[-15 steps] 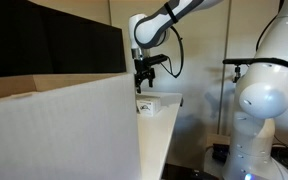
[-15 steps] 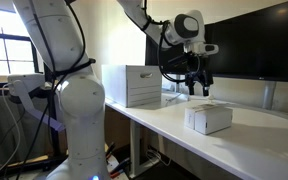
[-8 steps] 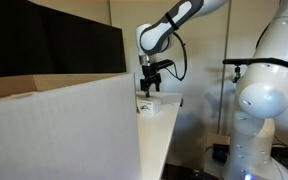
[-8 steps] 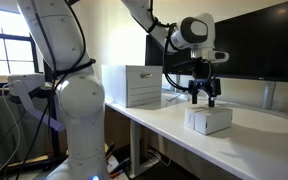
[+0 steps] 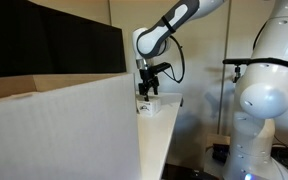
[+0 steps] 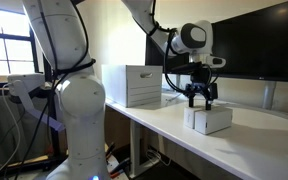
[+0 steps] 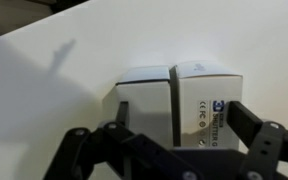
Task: Put the left and right small boxes in the big box, respectively
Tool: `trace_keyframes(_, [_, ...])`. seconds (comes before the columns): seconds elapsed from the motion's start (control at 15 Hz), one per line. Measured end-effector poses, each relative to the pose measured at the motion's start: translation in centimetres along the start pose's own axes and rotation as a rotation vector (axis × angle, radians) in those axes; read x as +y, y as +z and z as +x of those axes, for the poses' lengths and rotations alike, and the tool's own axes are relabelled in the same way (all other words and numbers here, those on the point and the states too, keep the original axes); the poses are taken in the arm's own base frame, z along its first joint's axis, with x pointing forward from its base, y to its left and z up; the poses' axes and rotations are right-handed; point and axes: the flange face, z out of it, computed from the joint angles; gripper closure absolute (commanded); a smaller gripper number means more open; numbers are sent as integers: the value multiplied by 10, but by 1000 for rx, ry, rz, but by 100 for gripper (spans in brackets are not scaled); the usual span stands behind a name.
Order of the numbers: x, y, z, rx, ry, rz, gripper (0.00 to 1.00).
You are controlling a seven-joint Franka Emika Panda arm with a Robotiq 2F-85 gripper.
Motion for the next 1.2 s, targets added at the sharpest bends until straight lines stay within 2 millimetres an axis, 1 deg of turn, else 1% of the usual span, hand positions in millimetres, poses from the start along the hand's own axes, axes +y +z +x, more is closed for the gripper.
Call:
trace_keyframes(0.53, [-5, -2, 1, 4, -49, 8, 0])
trace_keyframes(0.93, [-47, -19, 4, 33, -159, 69, 0])
trace_keyframes(1.2, [-56, -22, 4, 38, -187, 85, 0])
